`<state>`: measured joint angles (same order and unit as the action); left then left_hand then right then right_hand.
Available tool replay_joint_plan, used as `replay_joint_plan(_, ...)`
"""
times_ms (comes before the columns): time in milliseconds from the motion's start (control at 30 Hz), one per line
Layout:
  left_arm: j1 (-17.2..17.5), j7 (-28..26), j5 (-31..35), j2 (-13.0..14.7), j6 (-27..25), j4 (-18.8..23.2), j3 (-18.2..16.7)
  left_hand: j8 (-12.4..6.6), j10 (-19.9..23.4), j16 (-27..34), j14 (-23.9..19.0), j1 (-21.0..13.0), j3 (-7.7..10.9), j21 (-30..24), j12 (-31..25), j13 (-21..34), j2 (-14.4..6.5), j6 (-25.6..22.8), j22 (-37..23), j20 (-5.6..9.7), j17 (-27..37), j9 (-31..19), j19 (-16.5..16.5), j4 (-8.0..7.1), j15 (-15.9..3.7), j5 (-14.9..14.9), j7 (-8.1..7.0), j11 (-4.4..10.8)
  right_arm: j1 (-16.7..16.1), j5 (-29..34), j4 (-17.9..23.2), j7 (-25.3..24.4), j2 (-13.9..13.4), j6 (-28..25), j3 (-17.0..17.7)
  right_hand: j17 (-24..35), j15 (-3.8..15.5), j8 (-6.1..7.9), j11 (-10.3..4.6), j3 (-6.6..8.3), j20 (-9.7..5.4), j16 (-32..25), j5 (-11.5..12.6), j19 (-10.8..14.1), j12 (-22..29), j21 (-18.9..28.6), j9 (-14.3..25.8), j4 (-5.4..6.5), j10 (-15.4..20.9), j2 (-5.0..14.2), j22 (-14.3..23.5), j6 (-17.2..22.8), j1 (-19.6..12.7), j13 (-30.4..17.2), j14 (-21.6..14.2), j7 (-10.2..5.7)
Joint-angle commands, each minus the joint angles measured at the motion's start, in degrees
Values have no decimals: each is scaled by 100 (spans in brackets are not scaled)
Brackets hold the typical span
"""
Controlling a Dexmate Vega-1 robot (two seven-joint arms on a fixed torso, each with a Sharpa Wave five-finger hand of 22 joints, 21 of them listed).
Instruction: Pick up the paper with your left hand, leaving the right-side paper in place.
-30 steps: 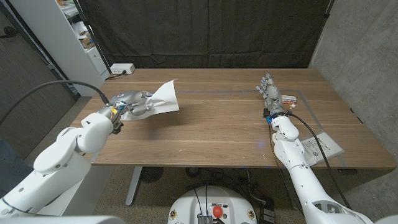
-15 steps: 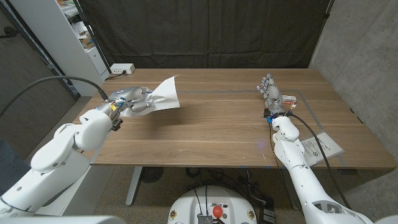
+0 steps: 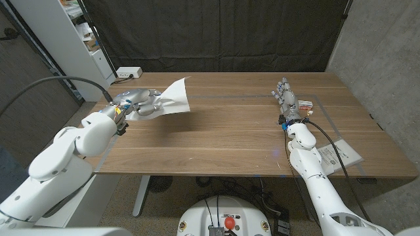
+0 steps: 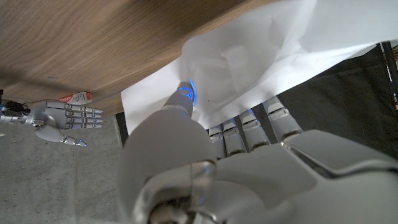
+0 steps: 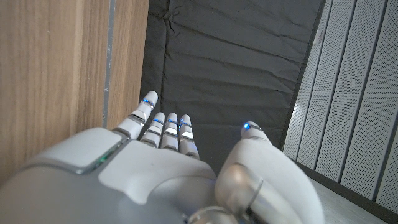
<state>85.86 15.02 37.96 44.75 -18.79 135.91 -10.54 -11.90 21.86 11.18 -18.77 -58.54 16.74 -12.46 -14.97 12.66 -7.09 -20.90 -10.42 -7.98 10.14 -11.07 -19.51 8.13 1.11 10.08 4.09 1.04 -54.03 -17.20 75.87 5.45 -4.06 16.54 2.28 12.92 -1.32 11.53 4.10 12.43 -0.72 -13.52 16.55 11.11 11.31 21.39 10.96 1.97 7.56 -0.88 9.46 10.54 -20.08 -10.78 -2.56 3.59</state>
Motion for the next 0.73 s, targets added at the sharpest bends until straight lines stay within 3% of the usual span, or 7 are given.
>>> replay_joint_plan(33,-67,167,-35,-54,129,32,-85,16,16,-8,6,25,-37,23,10,22,5,-17,2,-20,14,-19,19,0,-19,-7,-26,-7,-21,10,28,-25,-3,-24,-7,9,3,-15,19,8,-13,38,20,57,10,-12,0,-14,21,67,26,30,-8,-21,-49,-11)
replay_joint_plan(733,-121,273,-34,-148,252,41,-104,21,40,-13,6,-35,-34,38,25,28,-16,-25,2,-13,7,-20,29,33,-28,3,-41,5,-68,9,106,-49,-23,-37,-24,10,1,-16,6,1,-13,46,19,77,11,-59,0,-25,31,75,27,32,-7,-21,-50,-10)
